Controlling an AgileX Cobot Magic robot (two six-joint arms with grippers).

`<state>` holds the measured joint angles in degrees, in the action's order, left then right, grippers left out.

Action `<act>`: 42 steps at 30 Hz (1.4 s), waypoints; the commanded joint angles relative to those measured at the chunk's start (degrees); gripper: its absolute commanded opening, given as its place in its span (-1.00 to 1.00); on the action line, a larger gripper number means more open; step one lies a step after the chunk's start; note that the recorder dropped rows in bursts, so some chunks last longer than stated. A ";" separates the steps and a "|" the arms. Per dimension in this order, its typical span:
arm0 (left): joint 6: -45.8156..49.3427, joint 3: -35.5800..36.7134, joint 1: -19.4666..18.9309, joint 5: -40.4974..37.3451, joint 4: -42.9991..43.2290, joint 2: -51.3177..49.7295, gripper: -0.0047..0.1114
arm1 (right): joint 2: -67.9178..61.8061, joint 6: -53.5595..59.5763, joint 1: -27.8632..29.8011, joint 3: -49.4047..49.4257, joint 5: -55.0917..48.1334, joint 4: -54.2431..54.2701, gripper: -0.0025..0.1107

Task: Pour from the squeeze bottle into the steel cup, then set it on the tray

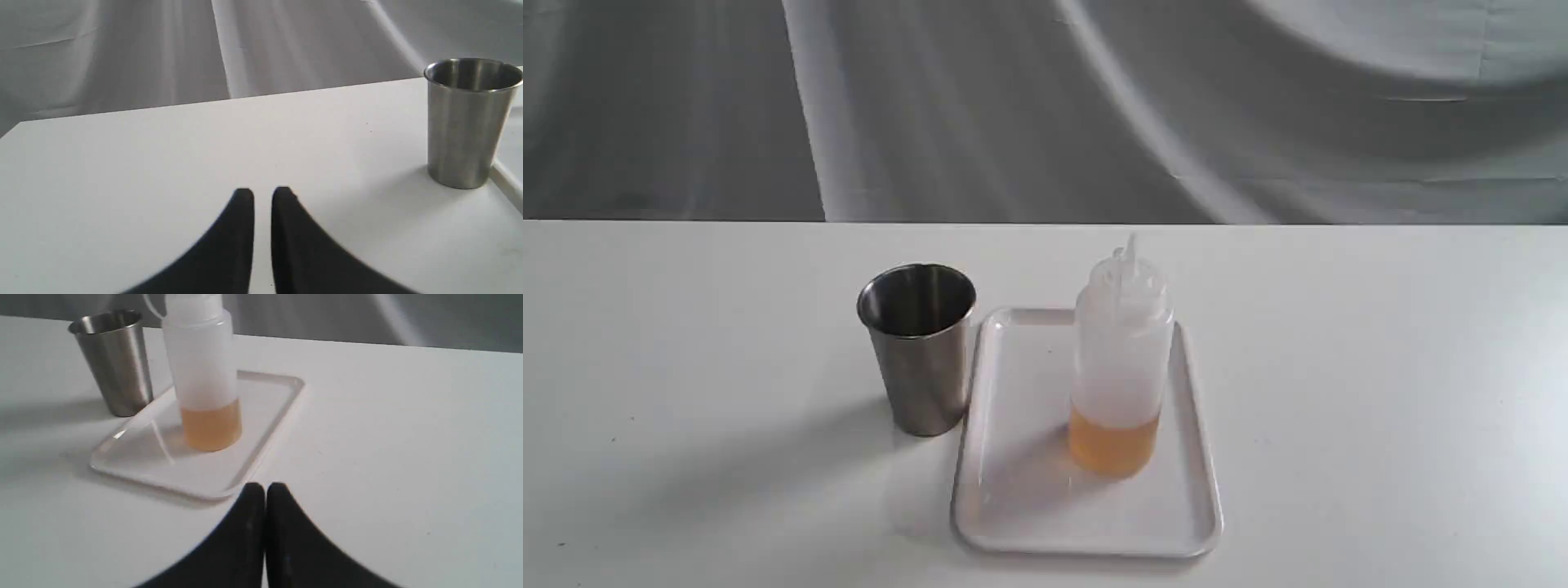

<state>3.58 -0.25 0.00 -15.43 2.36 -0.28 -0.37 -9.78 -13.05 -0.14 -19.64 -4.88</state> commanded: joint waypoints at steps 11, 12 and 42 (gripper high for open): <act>-0.10 0.25 0.22 0.41 0.14 0.28 -0.78 | 0.37 0.61 15.22 0.14 -0.33 1.11 -0.96; -0.10 0.25 0.22 0.41 0.14 0.28 -0.78 | 0.37 0.61 16.08 0.14 -0.33 1.11 -0.96; -0.10 0.25 0.22 0.41 0.14 0.28 -0.78 | 0.37 2.29 21.23 0.14 -0.13 -2.65 -0.96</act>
<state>3.58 -0.25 0.00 -15.43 2.36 -0.28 -0.37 -7.86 7.98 -0.14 -19.79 -6.91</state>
